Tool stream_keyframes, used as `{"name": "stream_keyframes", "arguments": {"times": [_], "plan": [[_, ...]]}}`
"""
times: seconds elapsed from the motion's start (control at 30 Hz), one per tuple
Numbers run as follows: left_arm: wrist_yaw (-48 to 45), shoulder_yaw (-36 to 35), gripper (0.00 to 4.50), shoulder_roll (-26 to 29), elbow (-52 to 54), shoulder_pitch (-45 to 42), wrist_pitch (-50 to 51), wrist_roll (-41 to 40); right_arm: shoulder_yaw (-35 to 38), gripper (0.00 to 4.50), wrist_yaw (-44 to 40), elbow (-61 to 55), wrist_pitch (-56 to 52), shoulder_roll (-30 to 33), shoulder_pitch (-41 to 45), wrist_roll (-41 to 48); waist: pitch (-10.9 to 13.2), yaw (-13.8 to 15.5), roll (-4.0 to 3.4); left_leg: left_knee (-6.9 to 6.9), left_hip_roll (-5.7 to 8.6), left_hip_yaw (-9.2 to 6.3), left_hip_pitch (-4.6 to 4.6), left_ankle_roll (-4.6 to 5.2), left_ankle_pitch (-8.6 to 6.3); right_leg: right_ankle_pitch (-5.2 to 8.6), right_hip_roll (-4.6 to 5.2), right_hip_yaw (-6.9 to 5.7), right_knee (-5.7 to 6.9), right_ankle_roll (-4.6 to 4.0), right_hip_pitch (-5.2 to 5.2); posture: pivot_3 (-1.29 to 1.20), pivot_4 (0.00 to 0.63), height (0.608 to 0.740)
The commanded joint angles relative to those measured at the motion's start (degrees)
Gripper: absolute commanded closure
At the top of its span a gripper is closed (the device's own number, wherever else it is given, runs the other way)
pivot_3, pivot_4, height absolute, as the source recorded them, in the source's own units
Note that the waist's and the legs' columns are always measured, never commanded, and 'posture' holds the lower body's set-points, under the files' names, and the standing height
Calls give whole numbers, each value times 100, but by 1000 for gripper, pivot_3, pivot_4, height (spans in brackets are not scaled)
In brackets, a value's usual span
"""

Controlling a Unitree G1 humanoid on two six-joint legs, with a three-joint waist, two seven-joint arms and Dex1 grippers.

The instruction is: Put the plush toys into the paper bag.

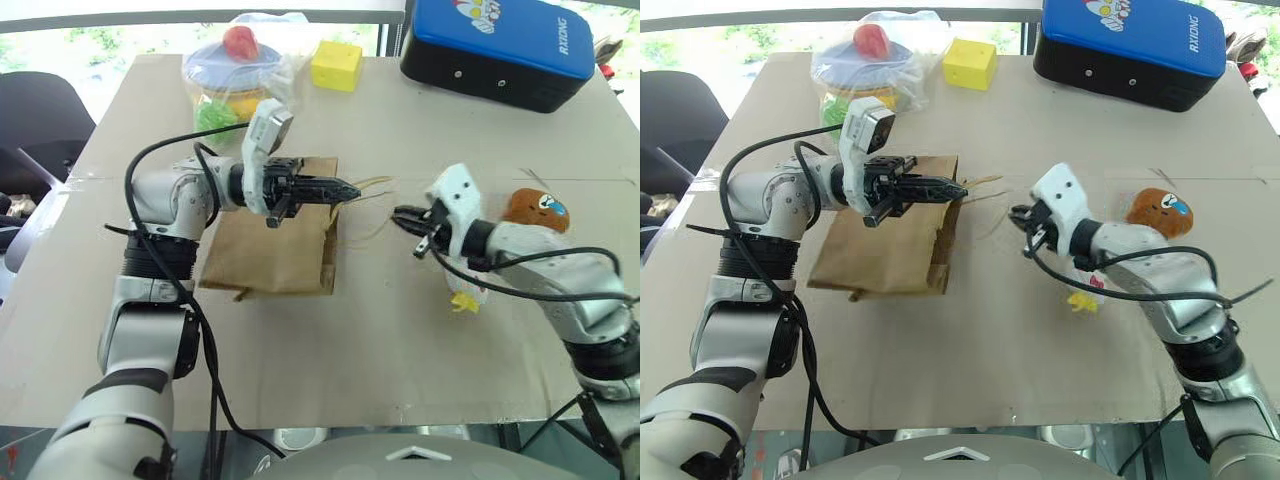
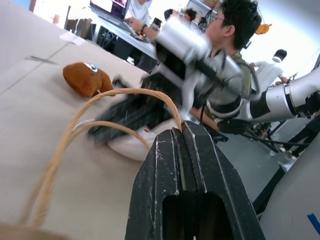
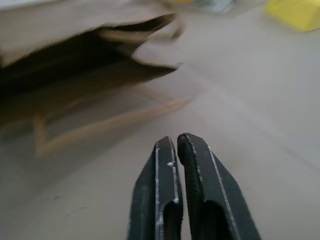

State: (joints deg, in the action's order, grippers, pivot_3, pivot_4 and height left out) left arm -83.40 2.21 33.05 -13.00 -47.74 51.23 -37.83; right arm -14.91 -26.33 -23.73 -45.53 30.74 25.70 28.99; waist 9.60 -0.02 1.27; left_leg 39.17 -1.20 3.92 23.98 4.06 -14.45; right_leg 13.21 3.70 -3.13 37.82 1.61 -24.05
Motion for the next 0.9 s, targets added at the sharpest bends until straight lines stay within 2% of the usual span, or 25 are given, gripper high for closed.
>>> {"name": "stream_keyframes", "arguments": {"times": [0.03,0.2,0.33,0.4,0.53,0.7,0.9], "plan": [[473,-371,4500,-1,645,192,174,-287,-160,4428,-456,163,357,-354,341,-41,0,-12,0,1,0,1,0,0,0,0,0,2,-1,0,0,0,150,740],[832,-515,4500,114,1211,582,276,-454,49,4428,-701,209,261,-369,402,-35,0,-41,0,2,-2,3,-6,-1,1,-1,1,5,5,1,1,0,150,740],[1077,-612,4500,203,1545,885,192,-486,867,4428,-1322,-862,-439,705,-542,831,5,56,5,1,1,1,-4,-6,3,-1,18,-1,2,0,3,0,150,740],[1177,-633,4500,188,1630,967,191,-545,1060,4428,-1476,-1265,-678,783,-724,1381,9,78,-1,0,1,6,-7,-2,0,-1,32,0,0,0,4,0,150,740],[1336,-635,4500,127,1767,1047,226,-672,877,4428,-1303,-1214,-729,297,-379,1635,13,-17,4,0,-10,6,-19,2,-3,-1,32,0,6,0,7,0,150,740],[1400,-656,4500,163,1889,1113,282,-842,120,4428,-1096,-230,-171,-410,227,687,14,-57,3,0,-9,1,-23,-4,2,-2,27,-3,13,-2,7,0,150,740],[1626,-834,4500,128,1925,1085,479,-1180,-309,4428,-1310,474,355,-695,340,70,15,-34,5,0,3,3,-8,-22,12,-2,17,-1,2,-1,5,0,150,740]]}}
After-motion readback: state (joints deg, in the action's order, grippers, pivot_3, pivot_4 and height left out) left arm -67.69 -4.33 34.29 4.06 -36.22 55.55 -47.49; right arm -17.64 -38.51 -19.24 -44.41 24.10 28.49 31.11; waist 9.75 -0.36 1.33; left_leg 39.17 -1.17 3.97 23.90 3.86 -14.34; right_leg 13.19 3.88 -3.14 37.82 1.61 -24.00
